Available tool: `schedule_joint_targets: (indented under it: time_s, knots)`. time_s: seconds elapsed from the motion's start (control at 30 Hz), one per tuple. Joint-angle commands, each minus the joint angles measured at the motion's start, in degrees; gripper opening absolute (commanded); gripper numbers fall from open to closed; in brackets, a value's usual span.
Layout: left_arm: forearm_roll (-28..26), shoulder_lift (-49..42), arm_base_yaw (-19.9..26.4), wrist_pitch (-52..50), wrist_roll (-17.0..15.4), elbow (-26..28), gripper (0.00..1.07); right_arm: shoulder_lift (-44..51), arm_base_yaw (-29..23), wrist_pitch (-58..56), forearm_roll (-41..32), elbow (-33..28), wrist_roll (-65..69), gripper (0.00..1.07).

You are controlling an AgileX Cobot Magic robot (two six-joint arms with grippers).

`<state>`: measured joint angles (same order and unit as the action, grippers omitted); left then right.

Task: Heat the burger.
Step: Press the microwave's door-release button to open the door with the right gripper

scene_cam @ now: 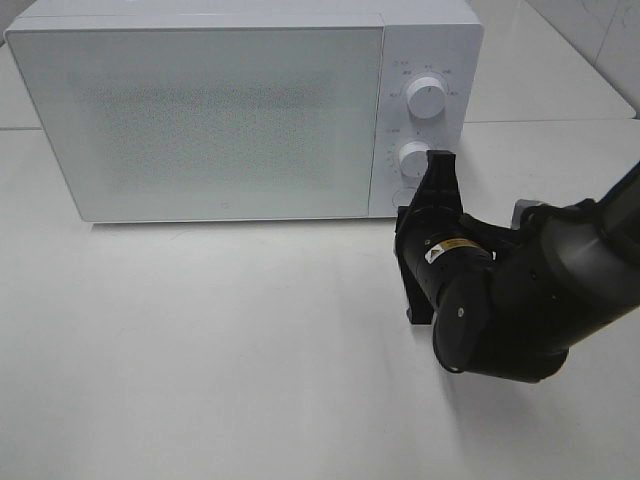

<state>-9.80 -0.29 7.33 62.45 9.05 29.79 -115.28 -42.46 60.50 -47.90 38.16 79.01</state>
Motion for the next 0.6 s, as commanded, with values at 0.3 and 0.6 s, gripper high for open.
schedule_joint_targets:
  time_s: [0.3,0.6]
  knots:
    - [-0.1,-1.0,-0.2,-0.9,-0.4,-0.2,0.98,-4.1,2.7,-1.5,-1.9,6.4,-1.5,0.0]
    - [-0.1,-1.0,-0.2,-0.9,-0.4,-0.2,0.98,-5.7,5.7,-4.6,-2.6,10.1,-5.6,0.0]
